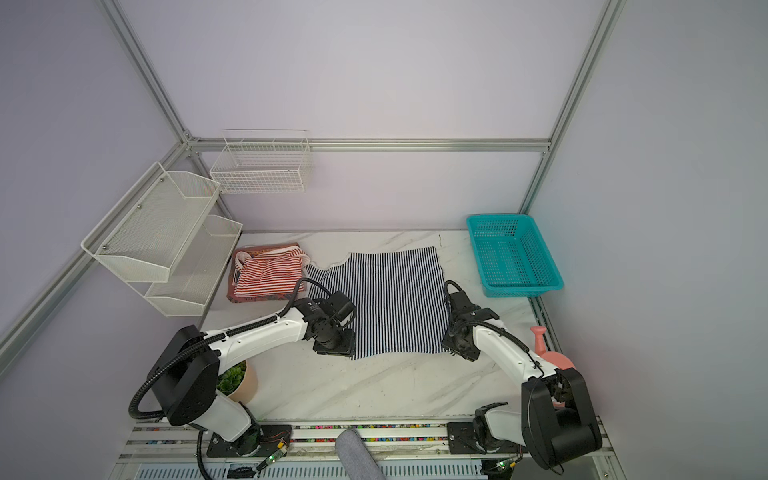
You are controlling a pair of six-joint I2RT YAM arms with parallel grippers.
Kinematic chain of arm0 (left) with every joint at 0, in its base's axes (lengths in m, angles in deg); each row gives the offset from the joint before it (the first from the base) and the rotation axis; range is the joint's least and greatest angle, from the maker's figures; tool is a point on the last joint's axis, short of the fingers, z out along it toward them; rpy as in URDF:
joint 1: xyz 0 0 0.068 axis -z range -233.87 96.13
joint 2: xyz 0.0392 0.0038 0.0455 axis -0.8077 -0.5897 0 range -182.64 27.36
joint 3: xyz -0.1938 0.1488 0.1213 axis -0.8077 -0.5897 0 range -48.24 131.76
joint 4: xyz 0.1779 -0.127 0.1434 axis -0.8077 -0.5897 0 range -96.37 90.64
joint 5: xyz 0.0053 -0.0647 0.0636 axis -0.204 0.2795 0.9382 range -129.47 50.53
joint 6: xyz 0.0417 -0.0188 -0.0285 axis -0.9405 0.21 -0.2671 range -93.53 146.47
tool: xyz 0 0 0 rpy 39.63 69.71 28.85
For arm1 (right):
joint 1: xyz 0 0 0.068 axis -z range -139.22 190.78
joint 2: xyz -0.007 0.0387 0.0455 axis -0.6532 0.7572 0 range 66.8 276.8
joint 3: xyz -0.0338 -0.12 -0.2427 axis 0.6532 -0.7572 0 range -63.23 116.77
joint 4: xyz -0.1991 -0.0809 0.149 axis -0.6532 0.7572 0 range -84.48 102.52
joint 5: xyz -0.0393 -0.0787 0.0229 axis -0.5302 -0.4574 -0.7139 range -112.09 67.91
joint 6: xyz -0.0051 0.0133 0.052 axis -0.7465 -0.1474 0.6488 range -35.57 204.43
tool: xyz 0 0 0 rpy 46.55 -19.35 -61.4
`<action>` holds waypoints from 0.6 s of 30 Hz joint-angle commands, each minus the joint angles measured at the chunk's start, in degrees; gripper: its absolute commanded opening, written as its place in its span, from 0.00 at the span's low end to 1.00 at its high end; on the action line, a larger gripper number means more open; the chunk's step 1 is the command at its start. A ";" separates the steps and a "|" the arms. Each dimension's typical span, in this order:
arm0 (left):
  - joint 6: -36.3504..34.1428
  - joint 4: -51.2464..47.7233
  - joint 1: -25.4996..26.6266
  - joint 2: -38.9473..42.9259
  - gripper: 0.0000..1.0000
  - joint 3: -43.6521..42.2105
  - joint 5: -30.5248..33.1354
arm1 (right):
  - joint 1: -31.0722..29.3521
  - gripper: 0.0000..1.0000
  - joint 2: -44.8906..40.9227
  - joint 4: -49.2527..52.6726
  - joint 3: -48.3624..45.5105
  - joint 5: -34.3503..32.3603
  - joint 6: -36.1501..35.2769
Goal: Fold and stack the tank tops
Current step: 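Release the shoulders and move both grippers to the near hem corners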
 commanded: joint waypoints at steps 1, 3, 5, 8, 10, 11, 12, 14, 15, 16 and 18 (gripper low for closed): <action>1.32 0.10 0.29 -1.09 0.60 -1.64 0.52 | 0.20 0.54 1.26 -1.83 -0.99 0.59 1.44; 1.45 0.17 0.39 -2.01 0.60 -1.39 0.43 | 0.16 0.54 1.75 -2.51 -1.48 0.81 1.42; 1.70 0.24 0.52 -2.74 0.60 -1.40 0.58 | 0.20 0.54 2.02 -2.68 -1.70 0.46 1.50; 1.99 0.57 0.53 -3.65 0.60 -1.37 0.33 | 0.14 0.54 2.29 -3.54 -2.06 0.93 1.49; 2.22 0.88 0.65 -4.18 0.60 -1.46 0.20 | 0.19 0.53 2.76 -4.11 -2.30 1.16 1.44; 2.39 1.05 0.65 -4.43 0.60 -1.64 0.14 | 0.21 0.54 3.04 -4.28 -2.49 1.08 1.47; 2.50 1.18 0.66 -4.68 0.60 -1.78 0.14 | 0.16 0.54 3.31 -4.43 -2.62 0.92 1.48; 2.76 1.59 0.65 -5.25 0.59 -1.73 0.01 | 0.21 0.54 3.73 -4.76 -2.83 0.89 1.39; 2.85 1.81 0.65 -5.64 0.59 -1.70 -0.16 | 0.21 0.54 3.87 -5.05 -2.96 1.05 1.37; 2.99 2.13 0.65 -5.95 0.59 -1.72 -0.41 | 0.21 0.53 4.02 -5.37 -3.05 1.15 1.40; 3.17 2.52 0.73 -6.62 0.59 -1.60 -0.78 | 0.18 0.53 4.34 -5.75 -3.17 1.23 1.34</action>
